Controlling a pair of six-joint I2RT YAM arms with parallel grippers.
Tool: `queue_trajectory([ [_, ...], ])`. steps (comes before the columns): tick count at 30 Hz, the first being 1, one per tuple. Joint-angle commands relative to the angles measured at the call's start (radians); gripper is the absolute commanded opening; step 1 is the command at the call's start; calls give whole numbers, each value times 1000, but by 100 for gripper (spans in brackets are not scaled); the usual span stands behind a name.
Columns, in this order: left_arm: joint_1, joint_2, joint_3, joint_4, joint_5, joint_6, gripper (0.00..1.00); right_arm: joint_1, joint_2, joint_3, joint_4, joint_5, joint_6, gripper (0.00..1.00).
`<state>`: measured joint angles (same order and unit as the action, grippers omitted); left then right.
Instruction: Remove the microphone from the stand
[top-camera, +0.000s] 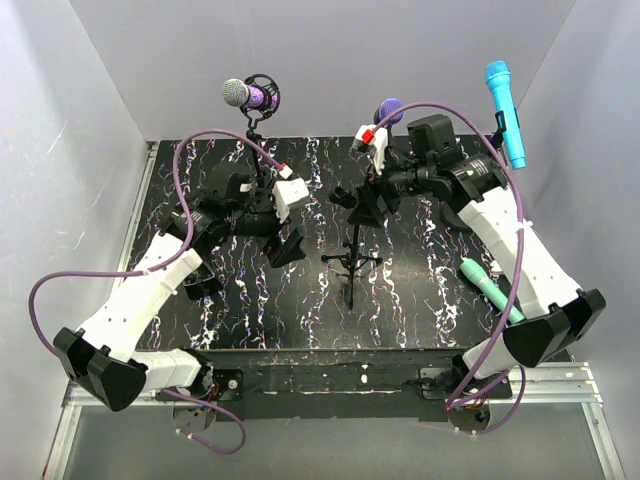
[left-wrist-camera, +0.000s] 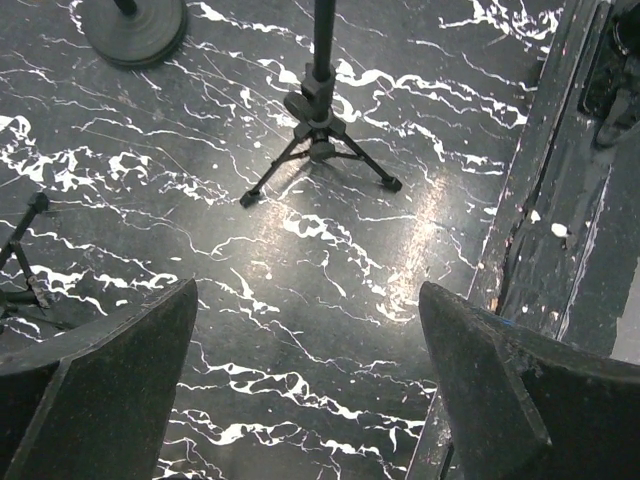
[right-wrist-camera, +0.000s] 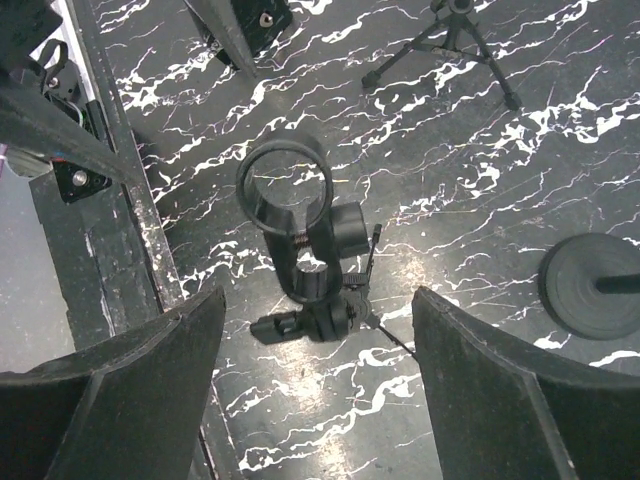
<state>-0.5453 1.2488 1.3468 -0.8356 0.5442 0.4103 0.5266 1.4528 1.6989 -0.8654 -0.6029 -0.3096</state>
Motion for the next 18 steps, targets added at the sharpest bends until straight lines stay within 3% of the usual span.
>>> queue_trajectory([
  [1, -2, -66, -73, 52, 54, 41, 91, 15, 37, 59, 8, -20, -25, 80],
  [7, -4, -134, -239, 275, 112, 13, 85, 13, 67, 78, -60, -23, -95, 48],
  [11, -2, -89, -273, 421, 158, 25, 81, -19, 51, 41, -78, -104, -163, 28],
  [18, -4, 142, -196, 585, 203, -102, 69, -181, 14, -31, -66, -386, -268, 16],
])
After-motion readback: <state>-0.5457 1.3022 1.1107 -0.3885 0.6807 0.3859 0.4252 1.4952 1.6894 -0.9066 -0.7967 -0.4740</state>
